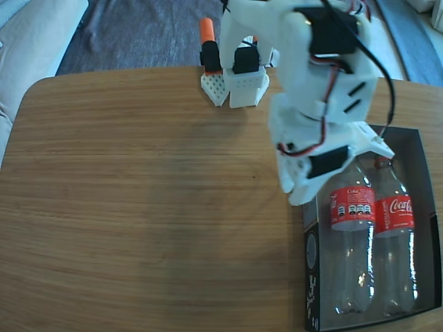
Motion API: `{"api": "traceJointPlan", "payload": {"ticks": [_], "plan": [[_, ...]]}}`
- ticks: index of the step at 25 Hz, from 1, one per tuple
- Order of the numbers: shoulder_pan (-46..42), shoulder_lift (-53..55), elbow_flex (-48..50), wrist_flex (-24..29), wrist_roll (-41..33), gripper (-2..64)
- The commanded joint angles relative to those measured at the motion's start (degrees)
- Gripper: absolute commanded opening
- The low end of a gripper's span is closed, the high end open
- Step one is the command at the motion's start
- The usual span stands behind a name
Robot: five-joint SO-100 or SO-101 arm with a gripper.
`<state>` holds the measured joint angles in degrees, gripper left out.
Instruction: Grasp the bottles and put them in the box.
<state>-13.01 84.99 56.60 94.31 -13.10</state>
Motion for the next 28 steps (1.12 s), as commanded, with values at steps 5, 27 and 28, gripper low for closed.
{"api": "traceJointPlan", "payload": {"ticks": [5, 27, 28], "plan": [[4.92, 11.95, 8.53, 1.49, -0.26, 3.0], [11.34, 45.97, 52.21, -13.62, 12.92, -0.4], [11.34, 47.55, 54.32, -14.33, 12.74, -0.4]]}}
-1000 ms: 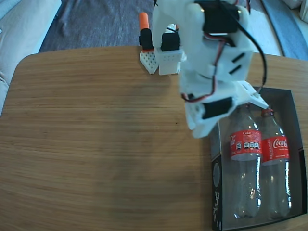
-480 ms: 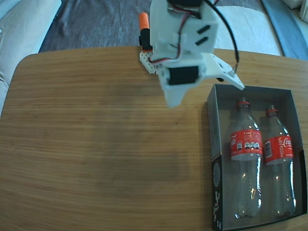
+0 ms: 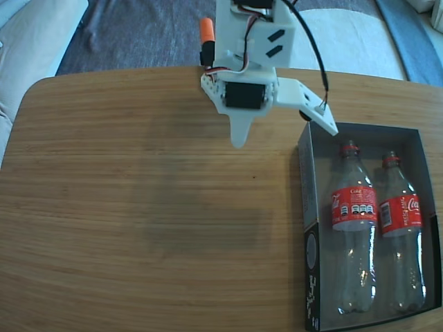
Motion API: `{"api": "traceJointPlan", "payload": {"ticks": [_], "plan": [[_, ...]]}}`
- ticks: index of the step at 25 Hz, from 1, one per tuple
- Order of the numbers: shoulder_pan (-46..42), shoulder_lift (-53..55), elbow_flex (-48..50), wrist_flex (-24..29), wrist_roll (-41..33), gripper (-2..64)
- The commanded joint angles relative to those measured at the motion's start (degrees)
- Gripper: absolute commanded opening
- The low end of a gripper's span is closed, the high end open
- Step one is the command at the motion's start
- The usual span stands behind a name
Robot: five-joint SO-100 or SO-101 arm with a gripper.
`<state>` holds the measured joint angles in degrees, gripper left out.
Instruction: Grasp the bottles and put them in the box.
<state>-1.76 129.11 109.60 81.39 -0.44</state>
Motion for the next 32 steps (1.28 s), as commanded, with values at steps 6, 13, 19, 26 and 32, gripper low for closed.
{"api": "traceJointPlan", "payload": {"ticks": [6, 13, 19, 26, 32], "plan": [[-4.66, 10.90, 11.95, -5.19, 0.18, 0.1], [-1.76, 18.98, 23.20, -11.25, 0.26, -0.3], [-1.41, 27.42, 31.64, -17.93, -0.09, -0.3], [4.92, 33.93, 40.25, -21.45, -0.18, -0.3], [5.27, 42.10, 47.46, -20.65, -0.18, -0.3]]}}
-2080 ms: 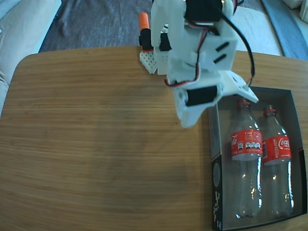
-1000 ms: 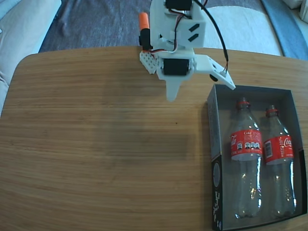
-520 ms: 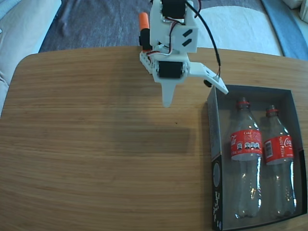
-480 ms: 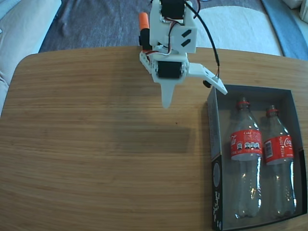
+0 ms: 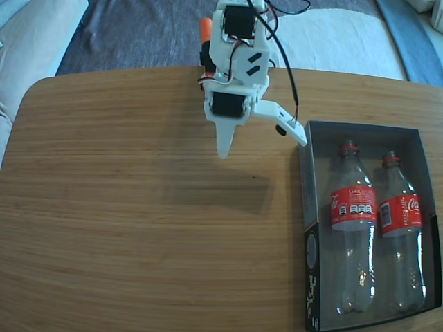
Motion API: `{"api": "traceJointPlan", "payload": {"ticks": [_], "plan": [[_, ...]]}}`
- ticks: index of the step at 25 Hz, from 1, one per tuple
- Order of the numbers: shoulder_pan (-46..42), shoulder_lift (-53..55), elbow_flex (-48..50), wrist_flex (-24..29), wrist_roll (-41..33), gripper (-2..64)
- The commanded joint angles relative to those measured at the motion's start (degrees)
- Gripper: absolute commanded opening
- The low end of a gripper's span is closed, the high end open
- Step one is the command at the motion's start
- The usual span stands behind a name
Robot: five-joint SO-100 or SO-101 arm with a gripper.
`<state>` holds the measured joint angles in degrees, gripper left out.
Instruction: Grasp the bottles and put them in the box.
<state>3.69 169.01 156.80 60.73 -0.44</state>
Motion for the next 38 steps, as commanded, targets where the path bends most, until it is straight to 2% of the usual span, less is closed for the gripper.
{"api": "traceJointPlan", "payload": {"ticks": [1, 13, 20, 24, 38], "plan": [[-0.18, 3.78, 1.32, 0.09, -0.18, -0.3], [-0.62, 16.79, 3.96, 6.77, -0.26, -0.3], [-1.14, 16.88, 4.04, 6.68, -0.26, -0.3], [-5.98, 16.88, 4.04, 6.50, -0.26, -0.2], [-5.98, 16.88, 4.04, 6.50, -0.26, -0.1]]}}
